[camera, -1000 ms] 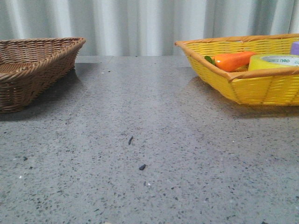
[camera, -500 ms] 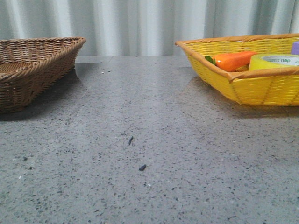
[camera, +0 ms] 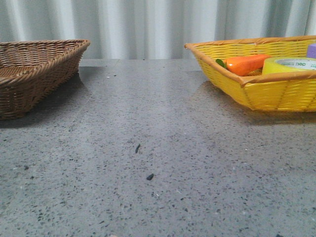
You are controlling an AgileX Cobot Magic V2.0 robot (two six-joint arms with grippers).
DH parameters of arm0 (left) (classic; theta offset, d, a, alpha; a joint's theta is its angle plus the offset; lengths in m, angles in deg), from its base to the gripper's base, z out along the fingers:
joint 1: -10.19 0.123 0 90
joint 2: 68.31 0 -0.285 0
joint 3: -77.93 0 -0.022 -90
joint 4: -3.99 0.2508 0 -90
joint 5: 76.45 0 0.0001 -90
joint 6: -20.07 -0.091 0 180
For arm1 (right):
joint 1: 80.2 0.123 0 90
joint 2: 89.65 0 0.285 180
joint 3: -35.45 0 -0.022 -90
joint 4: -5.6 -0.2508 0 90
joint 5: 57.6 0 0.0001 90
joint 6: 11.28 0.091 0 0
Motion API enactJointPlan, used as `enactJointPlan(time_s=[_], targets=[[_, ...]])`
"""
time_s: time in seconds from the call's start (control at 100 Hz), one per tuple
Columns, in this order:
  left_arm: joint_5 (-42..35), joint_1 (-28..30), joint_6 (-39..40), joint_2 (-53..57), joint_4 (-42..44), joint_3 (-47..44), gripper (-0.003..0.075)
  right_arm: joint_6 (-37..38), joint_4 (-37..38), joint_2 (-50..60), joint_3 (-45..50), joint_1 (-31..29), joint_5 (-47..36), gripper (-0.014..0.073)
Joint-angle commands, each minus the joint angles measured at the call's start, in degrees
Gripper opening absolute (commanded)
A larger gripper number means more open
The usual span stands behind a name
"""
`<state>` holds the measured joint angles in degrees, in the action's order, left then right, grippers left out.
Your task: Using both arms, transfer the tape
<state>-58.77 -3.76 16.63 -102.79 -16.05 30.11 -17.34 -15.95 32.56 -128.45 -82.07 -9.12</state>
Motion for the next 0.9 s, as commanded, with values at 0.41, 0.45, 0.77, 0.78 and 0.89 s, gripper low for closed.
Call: enactJointPlan(time_s=[0.41, 0.45, 0.77, 0.78, 0.89], targets=[[-3.2, -2.5, -0.2, -0.7, -0.4, 2.2, 0.0426, -1.5, 0.8, -39.8, -23.0, 2.6, 11.5, 0.0400], [-3.2, -2.5, -0.2, -0.7, -0.4, 2.2, 0.0426, -1.5, 0.8, -42.1, -23.2, 2.6, 11.2, 0.0400], [-1.4, -2.5, -0.2, -0.7, -0.4, 2.2, 0.0426, -1.5, 2.9, -47.3, -24.0, 2.6, 9.4, -0.0015], [-1.3, -2.5, -0.2, -0.7, -0.4, 2.2, 0.0426, -1.5, 2.9, -47.2, -24.2, 2.6, 9.4, -0.0037], [-1.3, -2.5, -0.2, -0.7, -0.4, 2.2, 0.0426, -1.5, 2.6, -44.3, -27.4, 2.6, 9.1, -0.0045]])
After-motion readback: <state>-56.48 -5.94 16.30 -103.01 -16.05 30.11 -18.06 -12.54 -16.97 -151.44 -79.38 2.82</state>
